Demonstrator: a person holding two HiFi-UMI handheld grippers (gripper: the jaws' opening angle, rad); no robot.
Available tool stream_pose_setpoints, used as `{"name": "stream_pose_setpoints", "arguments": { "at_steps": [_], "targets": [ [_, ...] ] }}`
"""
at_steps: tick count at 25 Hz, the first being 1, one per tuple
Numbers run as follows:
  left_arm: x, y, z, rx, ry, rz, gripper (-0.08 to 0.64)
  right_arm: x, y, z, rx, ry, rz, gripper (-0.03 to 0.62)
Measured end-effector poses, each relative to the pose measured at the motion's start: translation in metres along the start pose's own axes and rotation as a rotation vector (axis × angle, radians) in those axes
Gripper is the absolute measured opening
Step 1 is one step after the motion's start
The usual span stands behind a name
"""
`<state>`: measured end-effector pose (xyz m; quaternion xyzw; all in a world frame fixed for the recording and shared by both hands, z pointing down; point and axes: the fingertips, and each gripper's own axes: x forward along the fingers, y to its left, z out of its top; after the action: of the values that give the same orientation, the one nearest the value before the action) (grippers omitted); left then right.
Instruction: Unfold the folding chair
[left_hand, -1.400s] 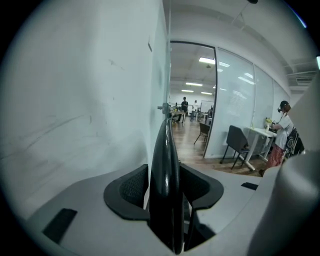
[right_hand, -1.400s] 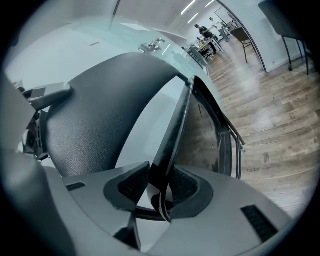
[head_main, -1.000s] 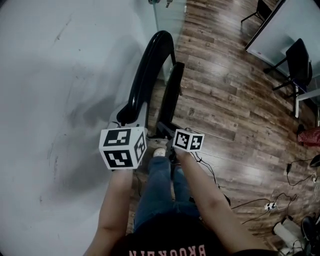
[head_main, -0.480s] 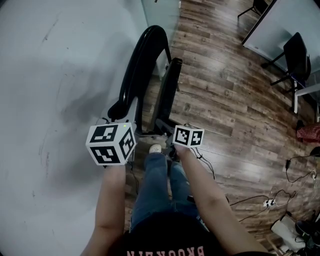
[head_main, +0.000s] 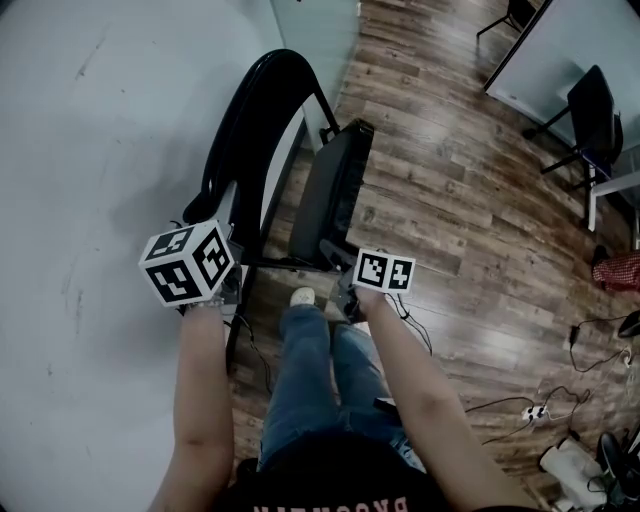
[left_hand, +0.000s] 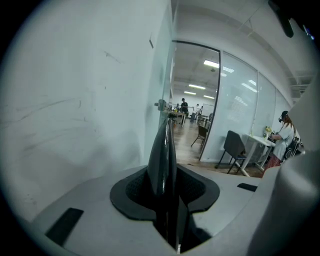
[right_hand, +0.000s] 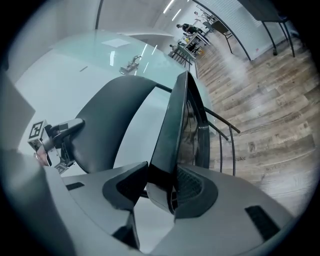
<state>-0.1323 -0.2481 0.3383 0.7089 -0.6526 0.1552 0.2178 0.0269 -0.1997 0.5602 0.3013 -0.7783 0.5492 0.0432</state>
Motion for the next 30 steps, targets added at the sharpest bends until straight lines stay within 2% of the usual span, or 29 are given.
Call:
{"name": "stream_pose_setpoints", "arguments": {
  "at_steps": [5, 9, 13, 16, 22, 30],
  "targets": [
    [0.004, -0.003, -0.006, -0.010, -0.027, 0.016, 0.118, -0.022, -0.026, -0.002, 0.019, -0.003, 0.011, 0.155],
    [0.007, -0.005, -0.010, -0.024, -0.038, 0.026, 0.120, -0.034, -0.046, -0.001, -0.005, -0.045, -0.041, 0.190],
    [0.012, 0.002, -0.018, -0.039, -0.034, 0.045, 0.124, -0.046, -0.069, -0.002, 0.079, -0.129, -0.049, 0.255],
    [0.017, 0.006, -0.024, -0.054, -0.032, 0.048, 0.126, -0.056, -0.093, -0.004, 0.096, -0.153, -0.098, 0.255],
    [0.025, 0.007, -0.037, -0.075, -0.026, 0.045, 0.129, -0.069, -0.136, -0.012, 0.052, -0.127, -0.231, 0.255],
    [0.036, 0.019, -0.051, -0.078, -0.035, 0.039, 0.132, -0.080, -0.179, -0.019, 0.059, -0.140, -0.321, 0.255]
  ]
}}
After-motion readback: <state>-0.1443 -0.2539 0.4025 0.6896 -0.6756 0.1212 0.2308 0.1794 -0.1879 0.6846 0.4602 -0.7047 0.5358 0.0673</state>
